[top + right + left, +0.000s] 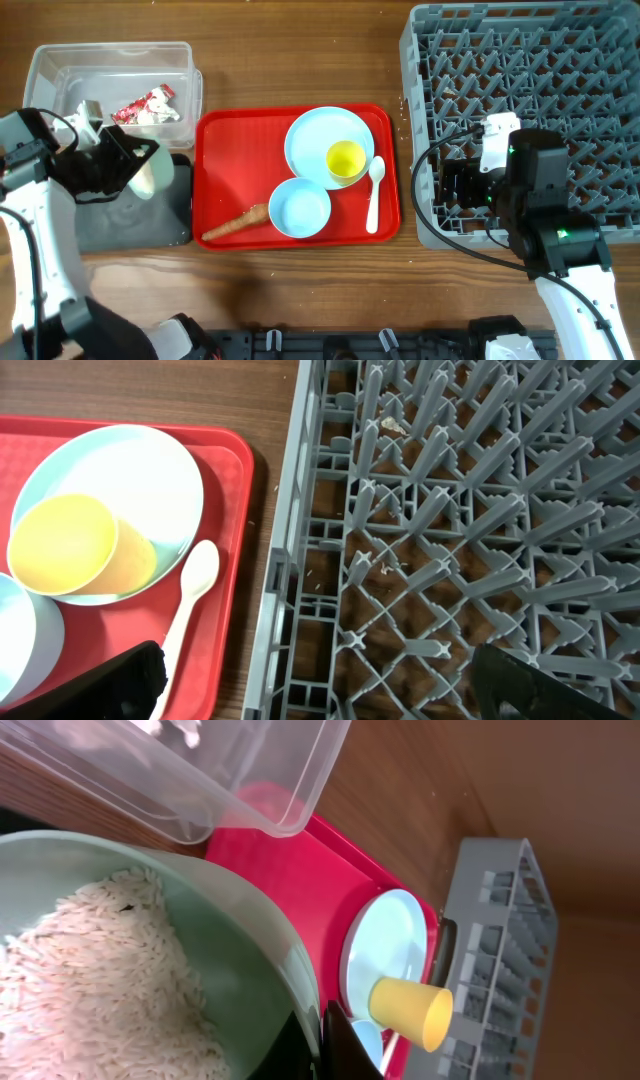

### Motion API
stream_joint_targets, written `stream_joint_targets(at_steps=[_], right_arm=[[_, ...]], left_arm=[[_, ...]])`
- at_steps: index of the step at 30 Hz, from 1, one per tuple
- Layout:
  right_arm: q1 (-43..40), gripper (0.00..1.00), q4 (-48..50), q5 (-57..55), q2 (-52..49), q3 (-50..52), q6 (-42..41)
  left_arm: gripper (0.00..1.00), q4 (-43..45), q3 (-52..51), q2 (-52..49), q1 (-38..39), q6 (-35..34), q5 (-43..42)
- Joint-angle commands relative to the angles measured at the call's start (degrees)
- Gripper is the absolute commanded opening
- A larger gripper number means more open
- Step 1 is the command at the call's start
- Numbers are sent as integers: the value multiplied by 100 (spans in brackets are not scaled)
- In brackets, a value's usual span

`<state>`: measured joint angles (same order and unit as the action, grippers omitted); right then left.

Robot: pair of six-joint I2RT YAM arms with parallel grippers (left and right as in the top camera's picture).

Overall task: Sort waste into correct bins and load items into the dishwasher rack
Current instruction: 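Tip the green bowl over the black tray to pour out the rice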

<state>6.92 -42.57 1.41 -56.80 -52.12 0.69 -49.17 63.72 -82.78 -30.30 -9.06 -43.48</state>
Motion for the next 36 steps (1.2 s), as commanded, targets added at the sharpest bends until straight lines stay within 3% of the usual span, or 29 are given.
stream_joint_targets(at_steps=[1,6,14,21,28,31,36], right_arm=[[-24,100,-39,7,-11,-107,-83],[-24,100,-59,7,-11,-107,-79],[-24,100,-107,7,-11,-107,-74],[-24,100,-122,7,-11,-107,-72],[-24,100,-125,7,-11,-107,-68],[-24,100,-133,7,-11,-107,-72],[-24,100,-175,7,-11,-107,-70]], left_arm=[[4,232,-304,-393,-46,140,-592],[4,466,-527,-660,-197,142,-852],[4,1021,-1279,-774,-1204,225,-2437],[4,1126,-1386,-1067,-1528,479,-3768],[4,1010,-1388,-1067,-1919,560,-3834],[4,946,-1392,-1095,-1958,52,-3674],[4,844,-1392,-1102,-1958,356,-3711]])
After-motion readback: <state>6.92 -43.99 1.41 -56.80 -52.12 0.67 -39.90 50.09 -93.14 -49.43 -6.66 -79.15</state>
